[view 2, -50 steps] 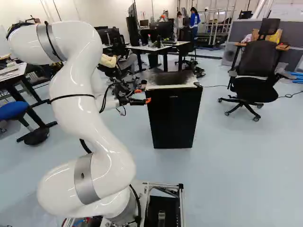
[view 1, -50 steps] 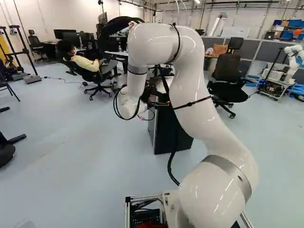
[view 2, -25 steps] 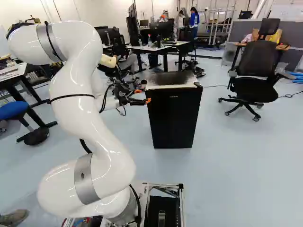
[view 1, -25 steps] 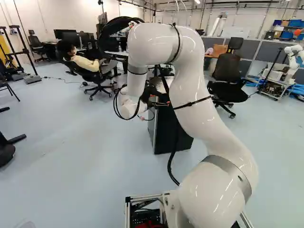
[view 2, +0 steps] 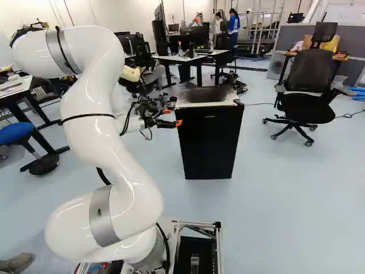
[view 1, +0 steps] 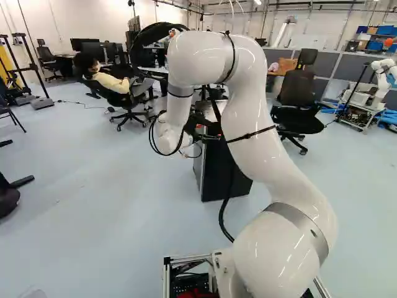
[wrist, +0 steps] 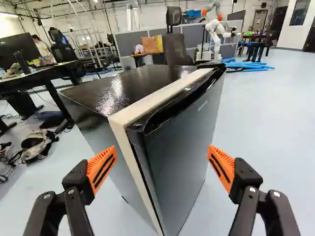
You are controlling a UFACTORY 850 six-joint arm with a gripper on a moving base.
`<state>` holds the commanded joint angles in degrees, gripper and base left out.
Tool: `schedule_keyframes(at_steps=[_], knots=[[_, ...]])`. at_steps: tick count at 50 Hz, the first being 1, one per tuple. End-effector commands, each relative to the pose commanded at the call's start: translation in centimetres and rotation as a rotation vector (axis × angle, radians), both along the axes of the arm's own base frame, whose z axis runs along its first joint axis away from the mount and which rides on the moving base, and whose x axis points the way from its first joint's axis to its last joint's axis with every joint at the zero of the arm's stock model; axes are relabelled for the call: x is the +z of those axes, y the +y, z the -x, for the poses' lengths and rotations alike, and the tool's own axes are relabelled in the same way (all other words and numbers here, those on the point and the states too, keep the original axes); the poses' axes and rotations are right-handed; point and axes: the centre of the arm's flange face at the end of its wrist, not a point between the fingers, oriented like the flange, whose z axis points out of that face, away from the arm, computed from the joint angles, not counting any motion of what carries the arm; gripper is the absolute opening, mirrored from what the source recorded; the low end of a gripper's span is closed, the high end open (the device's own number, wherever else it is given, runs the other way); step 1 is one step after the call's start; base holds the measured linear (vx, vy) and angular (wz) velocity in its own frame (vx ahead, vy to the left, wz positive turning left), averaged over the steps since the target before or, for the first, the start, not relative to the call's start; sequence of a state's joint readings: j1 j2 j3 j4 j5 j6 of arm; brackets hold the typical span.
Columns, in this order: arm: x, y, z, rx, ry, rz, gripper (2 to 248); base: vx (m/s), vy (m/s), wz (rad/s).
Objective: Grab a drink from the fridge
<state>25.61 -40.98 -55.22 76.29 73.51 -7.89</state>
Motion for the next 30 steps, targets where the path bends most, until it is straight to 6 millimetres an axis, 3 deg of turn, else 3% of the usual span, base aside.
schedule_keyframes(at_steps=[30], knots=[[0.0,-1.4,-1.0,-0.032,-0.007,-0.003,247,0.0,0.0,0.0]])
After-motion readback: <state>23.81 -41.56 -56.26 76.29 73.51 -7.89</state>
